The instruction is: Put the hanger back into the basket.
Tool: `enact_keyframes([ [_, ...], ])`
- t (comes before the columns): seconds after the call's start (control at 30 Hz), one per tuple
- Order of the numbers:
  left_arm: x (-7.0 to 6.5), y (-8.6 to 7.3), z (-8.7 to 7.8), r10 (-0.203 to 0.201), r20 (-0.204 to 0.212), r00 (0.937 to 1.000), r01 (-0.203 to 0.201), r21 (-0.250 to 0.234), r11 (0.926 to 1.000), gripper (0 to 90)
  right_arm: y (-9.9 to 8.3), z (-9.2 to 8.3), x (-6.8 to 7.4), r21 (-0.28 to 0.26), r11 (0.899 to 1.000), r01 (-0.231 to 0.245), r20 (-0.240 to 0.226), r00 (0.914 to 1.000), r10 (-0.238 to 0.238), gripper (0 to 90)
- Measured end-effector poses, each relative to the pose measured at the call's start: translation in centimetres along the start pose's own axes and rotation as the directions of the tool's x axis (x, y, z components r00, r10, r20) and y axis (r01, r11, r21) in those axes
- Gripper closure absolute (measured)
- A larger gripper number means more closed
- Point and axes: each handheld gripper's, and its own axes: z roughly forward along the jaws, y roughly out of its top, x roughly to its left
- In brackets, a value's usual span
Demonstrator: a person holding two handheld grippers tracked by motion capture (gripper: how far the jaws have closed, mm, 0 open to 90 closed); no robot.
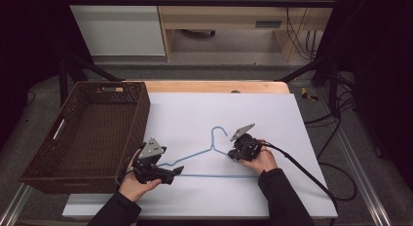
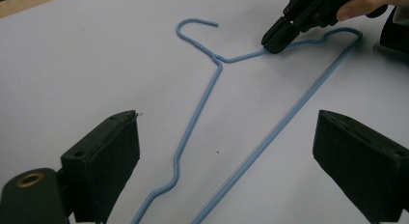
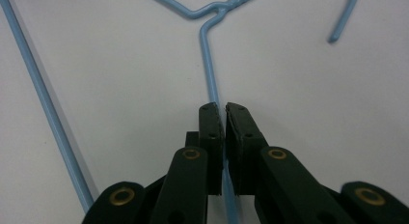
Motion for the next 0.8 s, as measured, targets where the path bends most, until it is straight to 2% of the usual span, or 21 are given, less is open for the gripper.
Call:
enact_keyframes([
  [0.27, -0.1, 0.1, 0.1, 0.000, 0.002, 1.0000, 0.000, 0.005, 1.0000, 9.0, 0.0, 0.1, 0.3, 0.006, 1.000, 0.031, 0.015, 0.9994, -0.031, 86.6],
  [0.6, -0.1, 0.1, 0.1, 0.003, 0.004, 1.0000, -0.003, 0.007, 1.0000, 9.1, 0.0, -0.1, 0.2, 0.002, 0.998, 0.057, 0.005, 0.9984, -0.057, 87.5],
  [0.8, 0.0, 0.4, 0.0, 0.011, 0.002, 0.9999, -0.011, 0.010, 0.9999, 9.1, 0.1, -1.1, 0.5, -0.038, 0.996, 0.080, 0.022, 0.9966, -0.079, 87.6],
])
